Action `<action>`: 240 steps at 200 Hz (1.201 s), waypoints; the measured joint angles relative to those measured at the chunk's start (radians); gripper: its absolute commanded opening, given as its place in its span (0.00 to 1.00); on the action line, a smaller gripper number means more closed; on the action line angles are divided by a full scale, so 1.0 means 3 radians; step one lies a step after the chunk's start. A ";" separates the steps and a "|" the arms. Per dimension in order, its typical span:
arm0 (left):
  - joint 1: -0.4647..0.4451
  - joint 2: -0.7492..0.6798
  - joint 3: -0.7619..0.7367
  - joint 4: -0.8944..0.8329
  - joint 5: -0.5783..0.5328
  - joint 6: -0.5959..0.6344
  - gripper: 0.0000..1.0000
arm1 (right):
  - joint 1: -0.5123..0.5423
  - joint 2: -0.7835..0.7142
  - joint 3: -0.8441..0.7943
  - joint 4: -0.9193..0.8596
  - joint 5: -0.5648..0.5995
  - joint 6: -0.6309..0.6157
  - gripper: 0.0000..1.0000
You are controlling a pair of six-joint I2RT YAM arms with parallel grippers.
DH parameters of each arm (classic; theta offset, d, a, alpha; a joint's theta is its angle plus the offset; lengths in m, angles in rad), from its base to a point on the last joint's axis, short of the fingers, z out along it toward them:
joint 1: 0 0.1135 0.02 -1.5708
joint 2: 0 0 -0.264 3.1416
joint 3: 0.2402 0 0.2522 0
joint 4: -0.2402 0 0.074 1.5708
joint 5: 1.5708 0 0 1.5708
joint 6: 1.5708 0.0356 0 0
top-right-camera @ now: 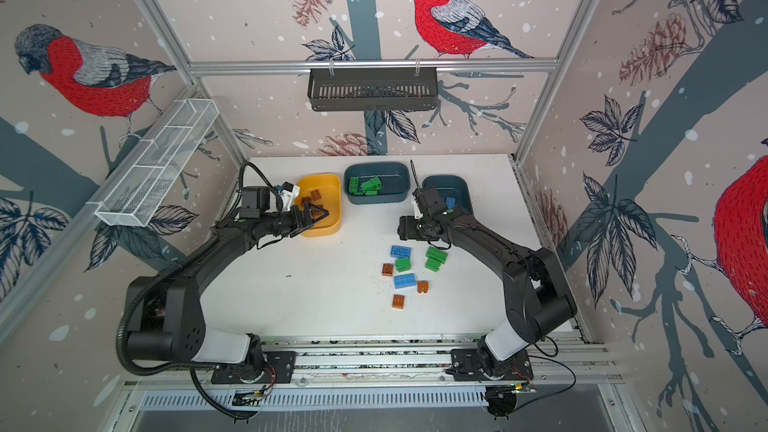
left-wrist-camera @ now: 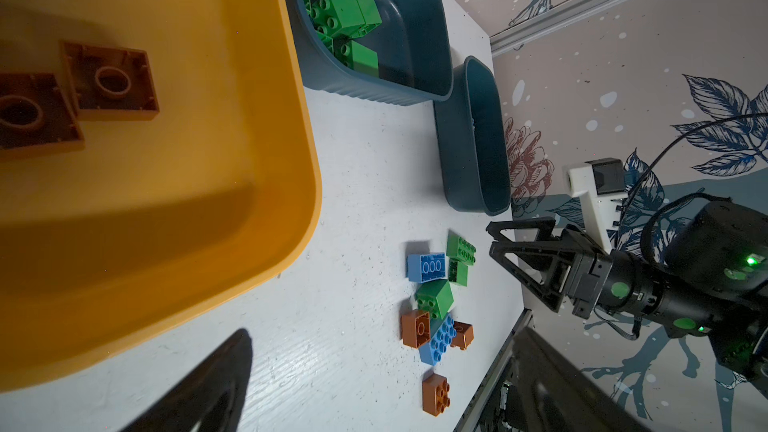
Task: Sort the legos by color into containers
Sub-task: 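Return the right gripper to the pile and grasp another blue brick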
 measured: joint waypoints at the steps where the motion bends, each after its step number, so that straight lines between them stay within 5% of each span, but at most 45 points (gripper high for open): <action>1: 0.0000 -0.0001 -0.0001 -0.0001 0.0000 0.0000 0.97 | 0.0008 0.0001 -0.0001 0.0000 -0.0001 -0.0014 0.78; 65: 0.0000 -0.0107 -0.0117 0.0004 -0.0004 0.0005 0.97 | 0.0197 0.0350 0.0160 -0.0120 -0.0085 -0.1479 0.74; 112: 0.0000 -0.0114 -0.0126 -0.0006 -0.0013 0.0042 0.97 | 0.0219 0.0660 0.0338 -0.0360 -0.0183 -0.2191 0.71; 240: 0.0000 -0.0099 -0.0126 -0.0031 -0.0027 0.0123 0.97 | 0.0205 0.1137 0.0603 -0.0556 0.0248 -0.2459 0.42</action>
